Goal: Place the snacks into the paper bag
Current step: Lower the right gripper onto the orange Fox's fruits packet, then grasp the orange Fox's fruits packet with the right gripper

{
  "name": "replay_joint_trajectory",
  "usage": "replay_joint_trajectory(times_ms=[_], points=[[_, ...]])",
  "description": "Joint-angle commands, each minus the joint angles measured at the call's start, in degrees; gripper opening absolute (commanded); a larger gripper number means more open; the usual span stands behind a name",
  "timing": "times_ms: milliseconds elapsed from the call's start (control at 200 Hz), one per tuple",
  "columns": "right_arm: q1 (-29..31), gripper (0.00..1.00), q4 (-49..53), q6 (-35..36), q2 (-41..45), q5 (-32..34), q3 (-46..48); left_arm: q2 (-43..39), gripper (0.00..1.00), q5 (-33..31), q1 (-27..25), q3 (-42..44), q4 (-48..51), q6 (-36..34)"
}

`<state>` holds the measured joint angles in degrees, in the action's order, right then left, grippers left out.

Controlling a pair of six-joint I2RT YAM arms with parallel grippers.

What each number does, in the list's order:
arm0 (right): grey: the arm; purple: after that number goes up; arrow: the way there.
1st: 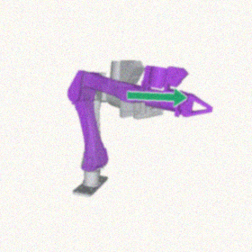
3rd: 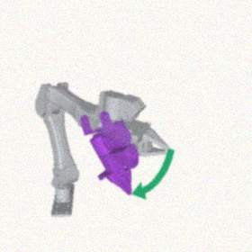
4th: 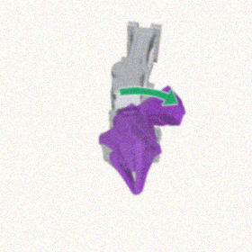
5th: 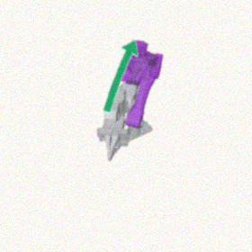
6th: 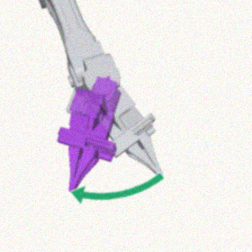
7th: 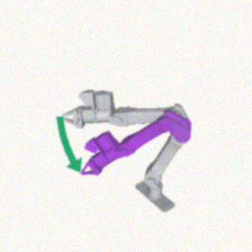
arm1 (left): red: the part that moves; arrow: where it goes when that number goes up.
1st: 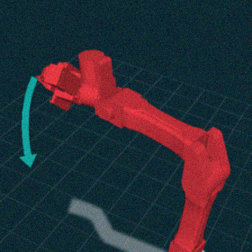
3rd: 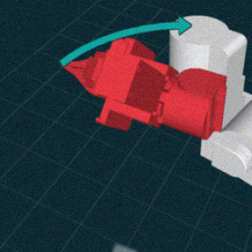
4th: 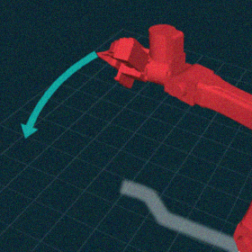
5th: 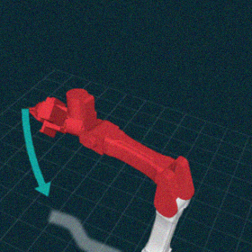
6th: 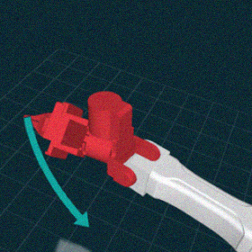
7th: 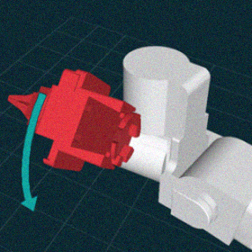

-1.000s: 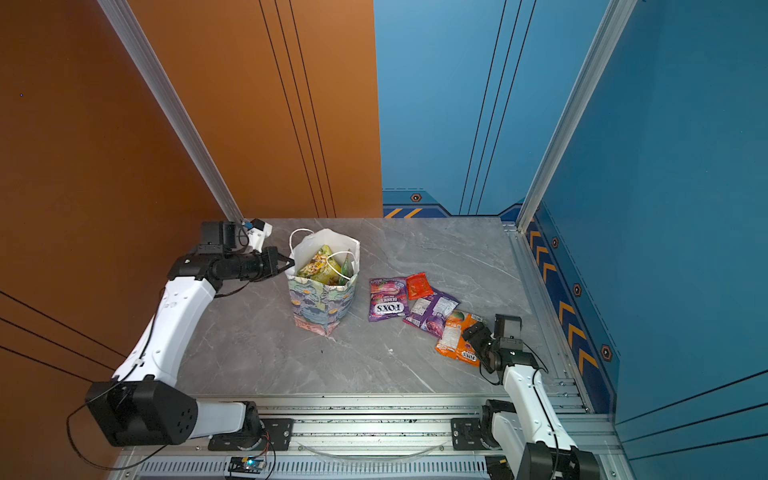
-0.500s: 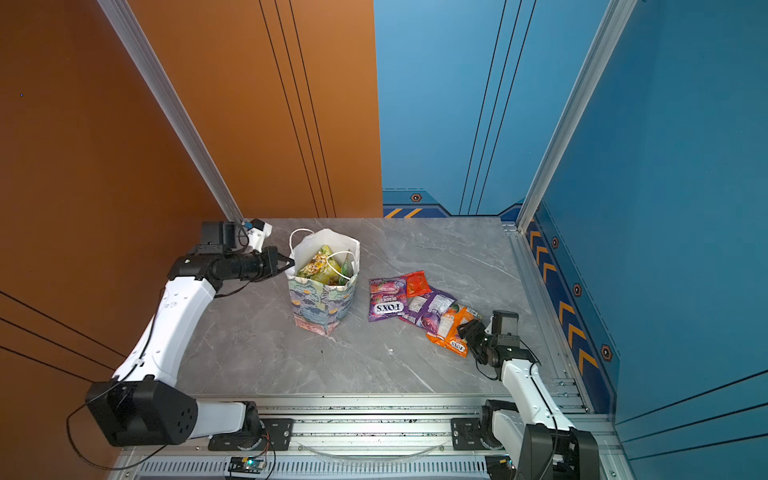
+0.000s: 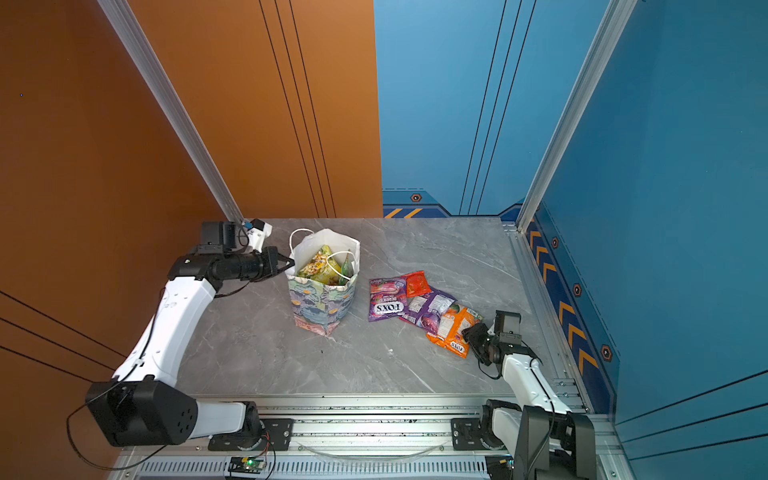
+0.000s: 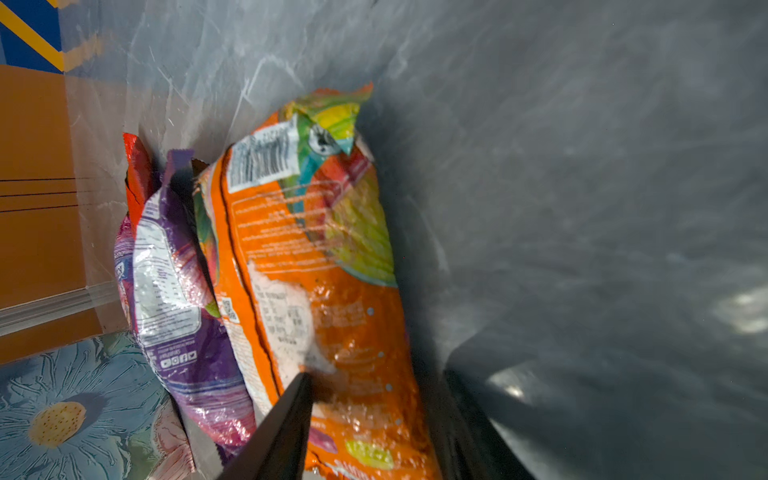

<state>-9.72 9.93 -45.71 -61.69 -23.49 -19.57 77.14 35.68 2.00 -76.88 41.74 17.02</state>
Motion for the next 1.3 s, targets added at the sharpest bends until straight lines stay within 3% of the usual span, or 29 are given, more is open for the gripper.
replay_joint_trajectory(times_ms=[0, 320, 816, 1296], points=[[-0.1, 0.47, -2.6, 0.3, -3.0, -0.6, -0.4, -0.9, 0.00, 1.5, 0.5, 0.5, -0.7, 0.1], [2.7, 0.00, -4.3, -1.2, -2.2, -0.6, -2.5, -0.9, 0.00, 1.5, 0.5, 0.4, -0.7, 0.2], [8.4, 0.00, 12.0, -1.8, 13.8, 8.7, -15.0, -0.8, 0.00, 1.8, 0.6, 0.6, -0.8, 0.2], [20.9, 0.00, 15.1, -0.8, 10.7, 16.9, -26.6, -1.2, 0.00, 2.4, 0.6, 1.1, -1.2, 0.6]])
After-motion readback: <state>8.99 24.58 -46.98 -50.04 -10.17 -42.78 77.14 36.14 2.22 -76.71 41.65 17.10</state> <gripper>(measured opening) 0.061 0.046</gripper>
